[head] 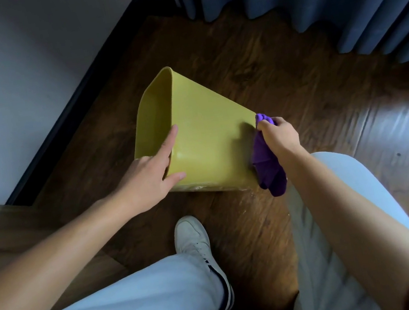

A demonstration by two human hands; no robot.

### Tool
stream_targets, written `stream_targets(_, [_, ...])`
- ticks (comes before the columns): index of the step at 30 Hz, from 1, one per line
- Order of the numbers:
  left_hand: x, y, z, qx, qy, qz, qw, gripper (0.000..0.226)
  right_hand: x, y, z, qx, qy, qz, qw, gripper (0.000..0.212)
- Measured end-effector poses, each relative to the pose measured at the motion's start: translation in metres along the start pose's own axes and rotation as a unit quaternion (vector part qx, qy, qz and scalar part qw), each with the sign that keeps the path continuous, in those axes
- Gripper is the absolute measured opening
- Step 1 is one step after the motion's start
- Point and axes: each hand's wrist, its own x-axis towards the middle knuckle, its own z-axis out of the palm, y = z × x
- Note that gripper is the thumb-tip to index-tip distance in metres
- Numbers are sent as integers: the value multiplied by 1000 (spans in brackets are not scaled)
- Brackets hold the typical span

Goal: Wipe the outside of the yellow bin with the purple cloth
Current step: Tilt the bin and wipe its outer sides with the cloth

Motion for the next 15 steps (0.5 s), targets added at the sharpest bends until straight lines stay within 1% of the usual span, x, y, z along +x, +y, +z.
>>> stream_targets(3, [3, 7, -1, -31, 16, -11, 999, 101, 0, 3, 5, 2, -9, 9, 1000, 49])
stream_targets(6, [9, 11, -11, -90, 60, -38, 993, 90, 2, 5, 7, 7, -7, 4, 1000, 49])
stream_targets(10, [19, 17, -31, -167, 119, -47, 978, 75, 4, 5, 3, 13, 1, -7, 1000, 46])
stream_targets(13, [22, 24, -41, -203, 136, -74, 967, 67, 5, 6, 1, 18, -1, 2, 1000, 48])
stream_targets(15, [23, 28, -45, -253, 134, -85, 954, 66, 6, 7, 1, 15, -1, 6, 1000, 48])
